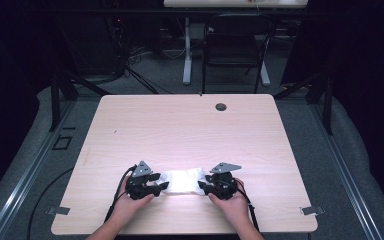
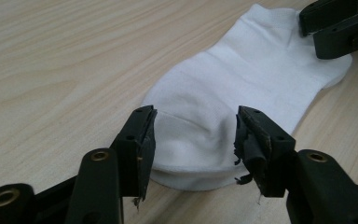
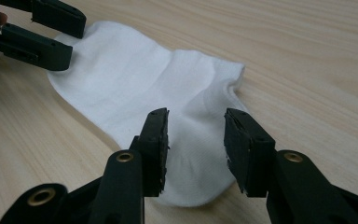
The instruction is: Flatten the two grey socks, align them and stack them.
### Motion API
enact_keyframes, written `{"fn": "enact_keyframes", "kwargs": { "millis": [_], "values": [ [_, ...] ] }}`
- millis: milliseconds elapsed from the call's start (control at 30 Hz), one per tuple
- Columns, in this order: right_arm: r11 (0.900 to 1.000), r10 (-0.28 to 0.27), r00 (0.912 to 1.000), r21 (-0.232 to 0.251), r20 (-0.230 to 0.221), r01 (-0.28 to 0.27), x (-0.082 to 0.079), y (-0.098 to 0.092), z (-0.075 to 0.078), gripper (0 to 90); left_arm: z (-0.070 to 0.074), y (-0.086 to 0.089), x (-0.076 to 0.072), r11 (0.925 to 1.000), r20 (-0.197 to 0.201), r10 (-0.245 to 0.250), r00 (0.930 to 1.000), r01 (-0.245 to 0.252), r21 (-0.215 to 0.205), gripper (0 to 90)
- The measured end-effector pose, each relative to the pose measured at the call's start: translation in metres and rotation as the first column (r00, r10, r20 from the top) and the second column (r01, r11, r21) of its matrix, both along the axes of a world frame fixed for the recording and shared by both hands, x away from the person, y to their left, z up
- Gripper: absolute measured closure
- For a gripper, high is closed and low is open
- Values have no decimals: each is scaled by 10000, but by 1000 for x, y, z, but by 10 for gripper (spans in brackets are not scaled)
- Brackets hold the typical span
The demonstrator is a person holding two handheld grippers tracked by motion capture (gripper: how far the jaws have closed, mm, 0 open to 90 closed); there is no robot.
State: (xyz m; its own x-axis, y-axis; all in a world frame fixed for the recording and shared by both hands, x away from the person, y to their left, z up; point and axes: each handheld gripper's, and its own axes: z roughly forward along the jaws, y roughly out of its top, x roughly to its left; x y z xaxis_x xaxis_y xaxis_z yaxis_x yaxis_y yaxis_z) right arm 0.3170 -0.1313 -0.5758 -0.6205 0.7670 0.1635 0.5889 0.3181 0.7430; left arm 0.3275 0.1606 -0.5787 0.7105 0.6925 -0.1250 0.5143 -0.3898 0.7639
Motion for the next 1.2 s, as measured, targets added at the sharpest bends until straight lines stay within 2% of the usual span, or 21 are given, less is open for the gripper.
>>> {"fn": "enact_keyframes", "kwargs": {
  "millis": [67, 233, 367, 567, 733, 933, 1100, 1200],
  "values": [
    [10000, -47, 9999, 85, 116, 46, -1, -1, 3, 586, 4, 1, -1, 9999, 86, 7, 10000, -6, -108, 466],
    [9998, -130, 9981, -123, 601, 138, -5, -1, 12, 533, 13, 7, -4, 9993, 320, 40, 9995, -28, -375, 463],
    [9997, 69, 9979, -232, 651, -54, -9, -2, 21, 517, 21, 11, -7, 9983, 479, 150, 9987, -123, -568, 464],
    [9990, 296, 9964, -363, 790, -267, -19, -2, 33, 517, 33, 16, -13, 9986, 626, 82, 9980, -49, -527, 464],
    [9993, 272, 9957, -264, 886, -250, -28, -7, 41, 501, 38, 21, -20, 9993, 480, 148, 9987, -131, -348, 464],
    [9999, 52, 9962, -164, 866, -38, -37, -16, 41, 507, 37, 30, -27, 9993, 380, 220, 9990, -209, -302, 466],
    [9996, -80, 9960, -272, 886, 104, -42, -24, 37, 507, 34, 38, -31, 9991, 402, 414, 9983, -409, -126, 466],
    [9986, -123, 9944, -505, 1049, 176, -43, -26, 31, 509, 30, 43, -32, 9986, 378, 524, 9979, -521, -99, 466]
  ]
}}
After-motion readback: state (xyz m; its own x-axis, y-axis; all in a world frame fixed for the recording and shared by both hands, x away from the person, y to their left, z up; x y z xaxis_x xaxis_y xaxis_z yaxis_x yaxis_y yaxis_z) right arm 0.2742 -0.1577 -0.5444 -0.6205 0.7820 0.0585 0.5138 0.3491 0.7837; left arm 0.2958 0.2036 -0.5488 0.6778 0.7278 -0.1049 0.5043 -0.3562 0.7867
